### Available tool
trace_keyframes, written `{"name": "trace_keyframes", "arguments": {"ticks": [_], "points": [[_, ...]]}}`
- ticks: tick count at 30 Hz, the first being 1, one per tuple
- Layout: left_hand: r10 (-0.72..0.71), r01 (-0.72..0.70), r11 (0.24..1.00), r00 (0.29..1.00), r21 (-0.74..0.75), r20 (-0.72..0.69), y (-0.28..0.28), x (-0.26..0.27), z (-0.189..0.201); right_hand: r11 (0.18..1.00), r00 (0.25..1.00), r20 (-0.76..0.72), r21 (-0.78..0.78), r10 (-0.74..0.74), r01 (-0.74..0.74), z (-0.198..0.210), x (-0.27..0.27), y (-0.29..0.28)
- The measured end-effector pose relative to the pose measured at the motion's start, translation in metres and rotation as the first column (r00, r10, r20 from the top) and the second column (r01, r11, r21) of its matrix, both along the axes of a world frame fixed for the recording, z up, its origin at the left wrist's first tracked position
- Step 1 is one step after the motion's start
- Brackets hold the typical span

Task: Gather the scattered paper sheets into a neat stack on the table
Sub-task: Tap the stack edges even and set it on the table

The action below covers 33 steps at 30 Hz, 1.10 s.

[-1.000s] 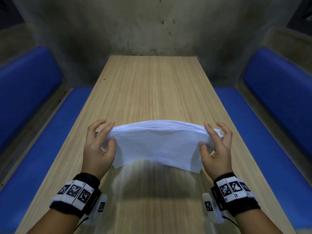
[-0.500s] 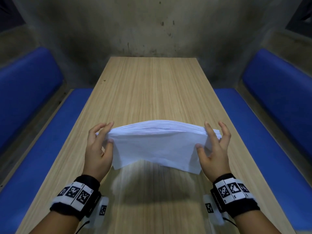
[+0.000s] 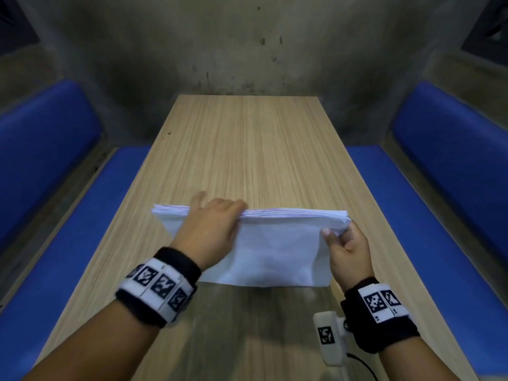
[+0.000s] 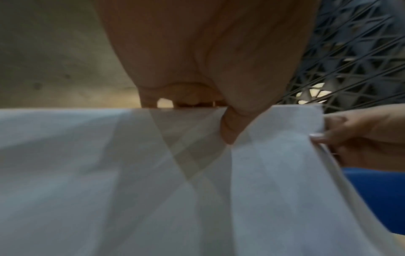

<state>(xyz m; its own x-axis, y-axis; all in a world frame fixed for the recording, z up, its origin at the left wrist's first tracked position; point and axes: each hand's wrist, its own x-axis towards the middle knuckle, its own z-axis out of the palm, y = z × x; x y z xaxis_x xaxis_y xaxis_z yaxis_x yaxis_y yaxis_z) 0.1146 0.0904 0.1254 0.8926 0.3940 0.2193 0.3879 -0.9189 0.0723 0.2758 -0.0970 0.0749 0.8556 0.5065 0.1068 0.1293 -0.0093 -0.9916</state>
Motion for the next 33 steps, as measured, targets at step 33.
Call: {"name": "trace_keyframes", "arguments": {"ticks": [33], "points": [[0.507,0.216,0.518,0.702,-0.827,0.501,-0.019,-0.028,-0.013,0.988,0.993,0.097,0.132,0.066,-0.079,0.063,-0.023,0.023]]}}
